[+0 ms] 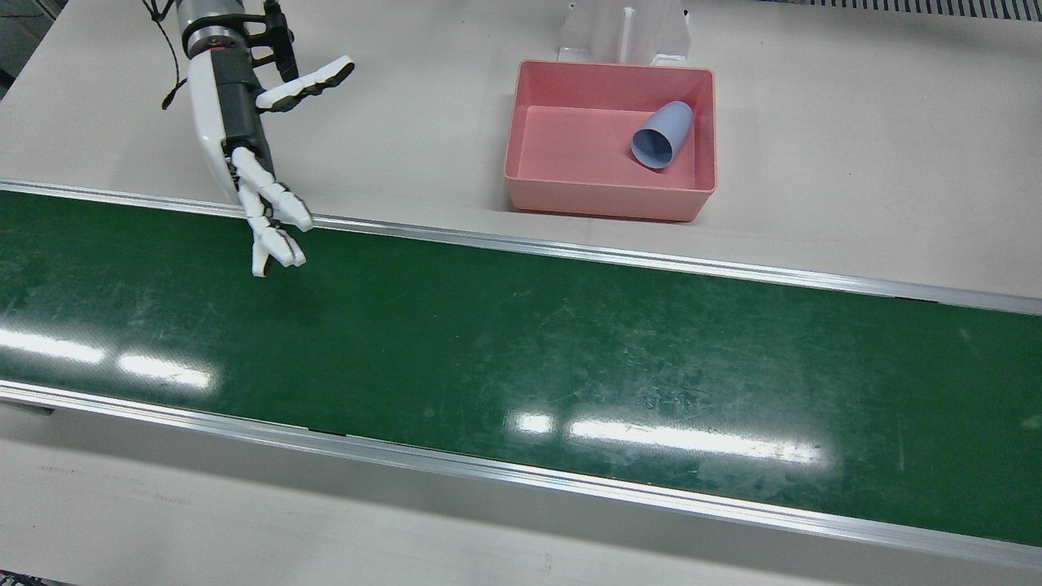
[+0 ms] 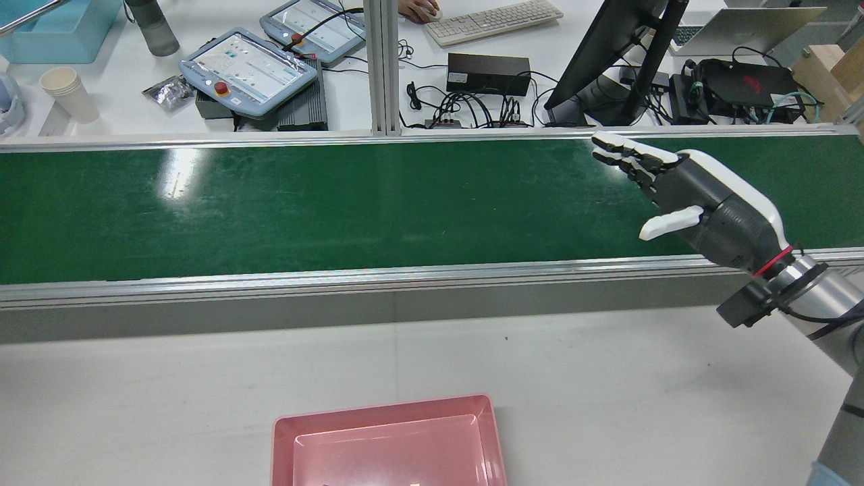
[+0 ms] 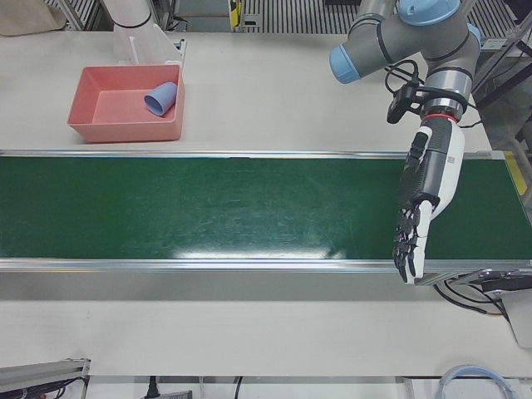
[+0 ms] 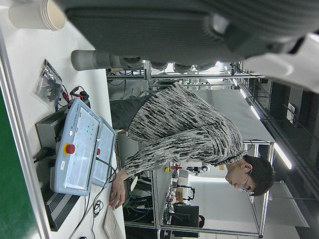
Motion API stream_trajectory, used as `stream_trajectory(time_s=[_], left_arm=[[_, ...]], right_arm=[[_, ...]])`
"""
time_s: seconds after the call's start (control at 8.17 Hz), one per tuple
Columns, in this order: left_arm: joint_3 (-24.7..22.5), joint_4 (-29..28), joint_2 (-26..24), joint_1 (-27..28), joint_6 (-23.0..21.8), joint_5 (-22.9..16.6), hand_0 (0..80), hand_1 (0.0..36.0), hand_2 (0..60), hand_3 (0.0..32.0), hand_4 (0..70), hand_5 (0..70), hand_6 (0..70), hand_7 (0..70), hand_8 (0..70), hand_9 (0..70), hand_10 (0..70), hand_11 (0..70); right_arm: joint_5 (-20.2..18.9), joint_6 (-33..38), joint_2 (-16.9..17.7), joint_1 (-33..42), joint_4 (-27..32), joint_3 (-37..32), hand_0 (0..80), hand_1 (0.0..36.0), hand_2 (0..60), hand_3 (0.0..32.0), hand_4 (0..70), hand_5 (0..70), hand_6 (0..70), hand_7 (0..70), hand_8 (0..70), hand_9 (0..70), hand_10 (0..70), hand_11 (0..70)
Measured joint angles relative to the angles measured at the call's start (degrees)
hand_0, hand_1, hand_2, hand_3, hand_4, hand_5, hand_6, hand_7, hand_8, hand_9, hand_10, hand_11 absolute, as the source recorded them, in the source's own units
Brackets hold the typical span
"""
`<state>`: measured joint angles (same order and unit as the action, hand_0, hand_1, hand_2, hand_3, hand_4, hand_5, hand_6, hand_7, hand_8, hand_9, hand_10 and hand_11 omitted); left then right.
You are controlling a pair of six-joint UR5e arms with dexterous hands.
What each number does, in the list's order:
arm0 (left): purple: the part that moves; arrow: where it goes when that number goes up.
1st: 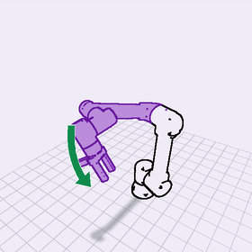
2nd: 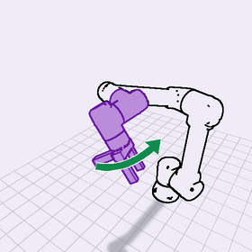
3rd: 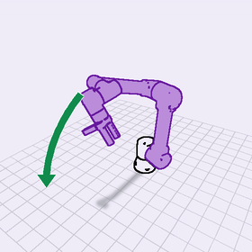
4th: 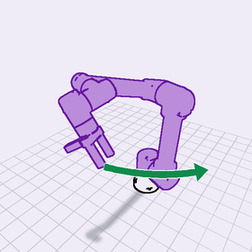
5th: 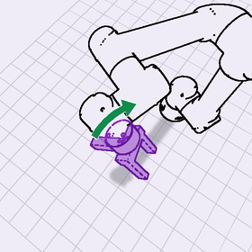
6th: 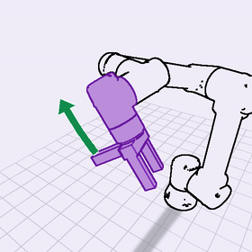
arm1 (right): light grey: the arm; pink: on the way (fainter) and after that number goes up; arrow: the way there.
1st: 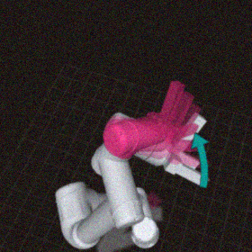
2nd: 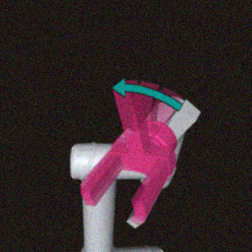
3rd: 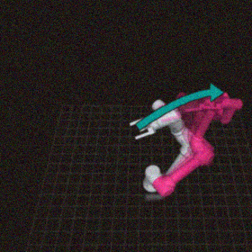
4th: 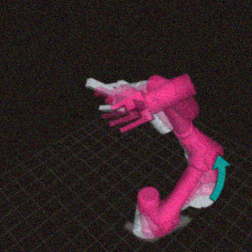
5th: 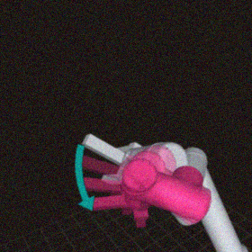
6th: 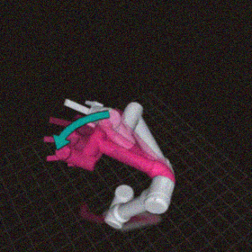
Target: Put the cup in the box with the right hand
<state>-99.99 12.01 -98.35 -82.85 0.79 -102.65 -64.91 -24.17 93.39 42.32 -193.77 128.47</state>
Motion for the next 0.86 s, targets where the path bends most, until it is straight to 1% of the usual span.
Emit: stream_trajectory(time_s=[0.12, 0.24, 0.37, 0.61, 0.73, 0.86], left_arm=[[0.0, 0.0, 0.0, 0.0, 0.0, 0.0, 0.0, 0.0, 0.0, 0.0, 0.0, 0.0, 0.0, 0.0, 0.0, 0.0, 0.0, 0.0], [0.0, 0.0, 0.0, 0.0, 0.0, 0.0, 0.0, 0.0, 0.0, 0.0, 0.0, 0.0, 0.0, 0.0, 0.0, 0.0, 0.0, 0.0], [0.0, 0.0, 0.0, 0.0, 0.0, 0.0, 0.0, 0.0, 0.0, 0.0, 0.0, 0.0, 0.0, 0.0, 0.0, 0.0, 0.0, 0.0], [-0.1, 0.0, 0.0, 0.0, 0.0, 0.0, 0.0, 0.0, 0.0, 0.0, 0.0, 0.0, 0.0, 0.0, 0.0, 0.0, 0.0, 0.0], [-0.1, 0.0, 0.0, 0.0, 0.0, 0.0, 0.0, 0.0, 0.0, 0.0, 0.0, 0.0, 0.0, 0.0, 0.0, 0.0, 0.0, 0.0], [-0.1, 0.0, 0.0, 0.0, 0.0, 0.0, 0.0, 0.0, 0.0, 0.0, 0.0, 0.0, 0.0, 0.0, 0.0, 0.0, 0.0, 0.0]], right_arm=[[-5.0, 3.5, 0.9, 7.9, 0.3, -3.4, 46.7, 13.3, 2.6, 0.0, 0.0, 5.6, 5.2, 14.7, 11.3, 14.7, 0.0, 0.2], [-8.9, 6.0, 1.3, 14.5, 1.4, -6.9, 46.6, 13.0, 2.4, 0.0, 0.0, 5.7, 5.4, 14.7, 11.5, 14.7, 0.0, 1.2], [-12.4, 8.8, 2.0, 21.0, 4.3, -11.1, 46.6, 13.3, 3.6, 0.0, 0.0, 5.6, 6.3, 19.3, 12.0, 16.3, 0.0, 1.3], [-16.2, 13.2, 4.3, 30.9, 9.9, -18.2, 47.0, 13.6, 5.0, 0.0, 0.0, 5.4, 7.2, 24.7, 12.3, 17.9, 0.0, 1.2], [-18.2, 13.9, 4.9, 34.8, 11.4, -20.4, 47.0, 13.4, 5.2, 0.0, 0.9, 5.3, 7.6, 26.8, 12.6, 18.7, 0.4, 1.8], [-19.9, 14.2, 5.2, 38.2, 12.3, -22.4, 46.7, 12.9, 4.1, 0.0, 0.0, 5.4, 7.6, 26.5, 12.6, 18.8, 0.8, 2.3]])
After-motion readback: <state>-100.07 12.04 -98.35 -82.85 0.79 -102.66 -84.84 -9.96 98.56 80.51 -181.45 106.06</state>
